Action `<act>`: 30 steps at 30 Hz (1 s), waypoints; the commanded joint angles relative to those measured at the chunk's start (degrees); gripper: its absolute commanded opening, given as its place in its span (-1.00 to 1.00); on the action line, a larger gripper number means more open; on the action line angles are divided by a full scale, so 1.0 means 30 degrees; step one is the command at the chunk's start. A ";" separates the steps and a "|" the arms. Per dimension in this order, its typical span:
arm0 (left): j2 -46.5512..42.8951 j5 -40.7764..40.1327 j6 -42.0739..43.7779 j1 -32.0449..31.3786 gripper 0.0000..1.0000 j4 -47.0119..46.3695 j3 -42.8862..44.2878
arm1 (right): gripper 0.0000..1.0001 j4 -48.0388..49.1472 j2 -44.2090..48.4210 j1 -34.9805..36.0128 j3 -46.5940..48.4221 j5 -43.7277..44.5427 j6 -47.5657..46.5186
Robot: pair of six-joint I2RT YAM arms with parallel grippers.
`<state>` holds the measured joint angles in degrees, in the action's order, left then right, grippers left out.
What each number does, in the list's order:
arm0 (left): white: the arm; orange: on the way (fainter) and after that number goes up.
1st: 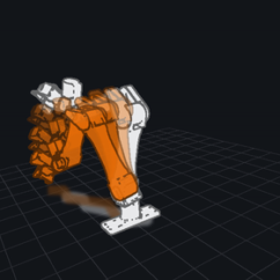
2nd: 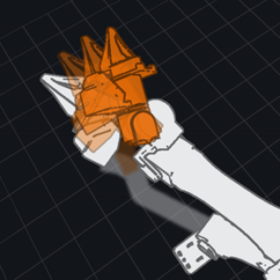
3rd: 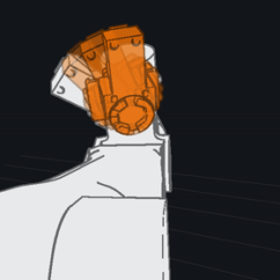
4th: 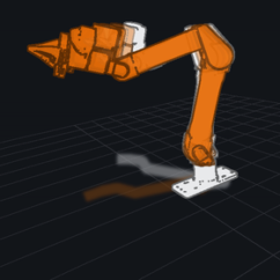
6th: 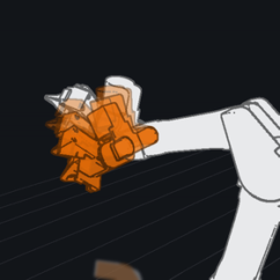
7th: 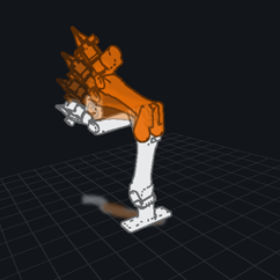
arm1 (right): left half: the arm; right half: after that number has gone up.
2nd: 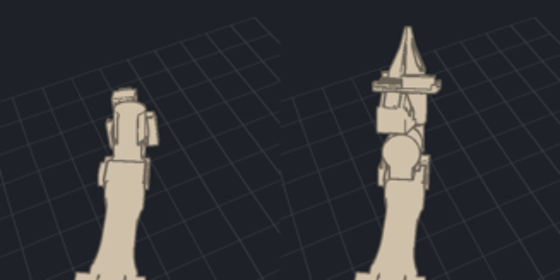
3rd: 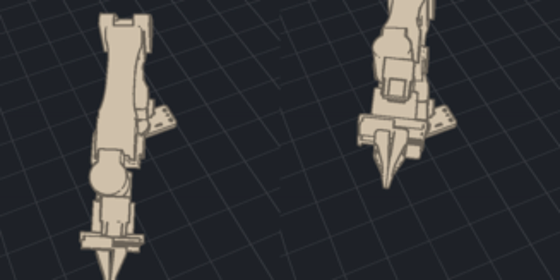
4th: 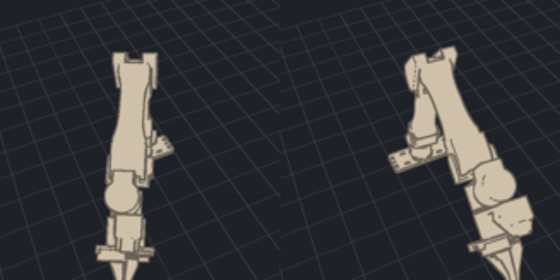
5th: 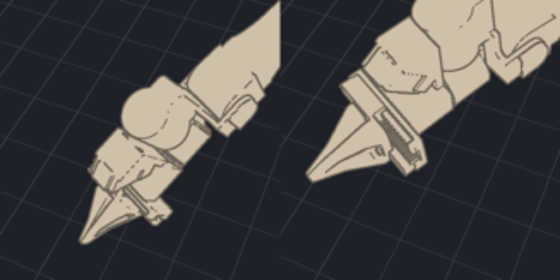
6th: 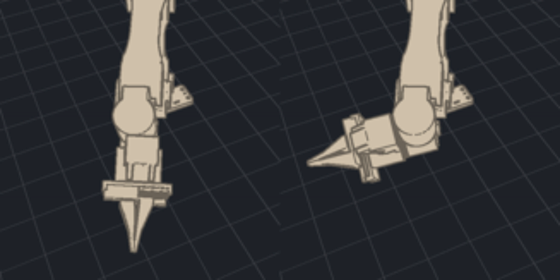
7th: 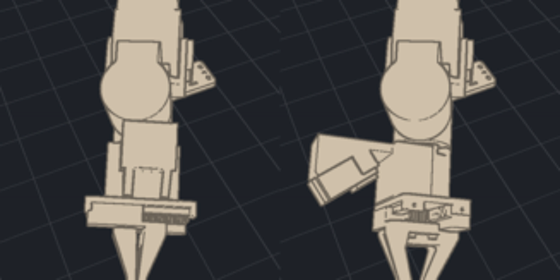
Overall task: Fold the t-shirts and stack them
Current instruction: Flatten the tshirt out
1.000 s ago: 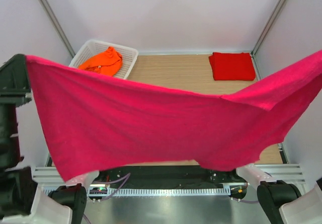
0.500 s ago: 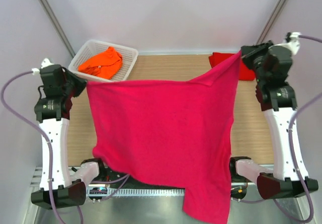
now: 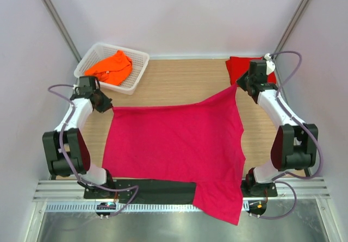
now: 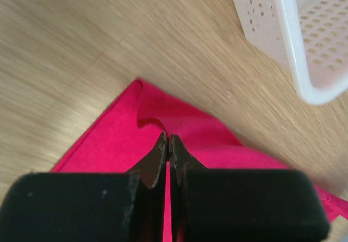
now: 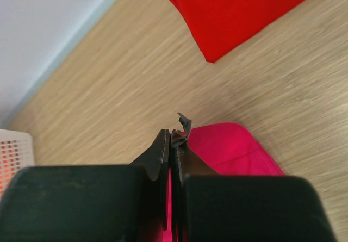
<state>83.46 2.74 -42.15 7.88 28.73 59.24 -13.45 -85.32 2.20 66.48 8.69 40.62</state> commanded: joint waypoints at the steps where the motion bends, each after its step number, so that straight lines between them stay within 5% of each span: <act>1: 0.1642 0.0139 0.0866 0.0069 -0.99 -0.2341 0.2513 | -0.98 0.1964 -0.0882 0.0117 0.1273 0.0269 -0.0795; 12: 0.4963 0.1634 0.1657 0.0098 -1.00 -0.1873 0.5359 | -0.98 -0.1456 -0.3114 0.0088 0.4499 0.0328 -0.1089; 30: 0.3674 0.1750 0.4118 0.0040 -0.99 0.2346 0.4100 | -0.98 -0.8141 0.3065 0.0146 0.1255 0.0269 -0.0943</act>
<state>96.84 7.94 -32.34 7.88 33.32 72.20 -34.37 -80.38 2.46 73.17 8.75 37.87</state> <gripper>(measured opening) 0.005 0.036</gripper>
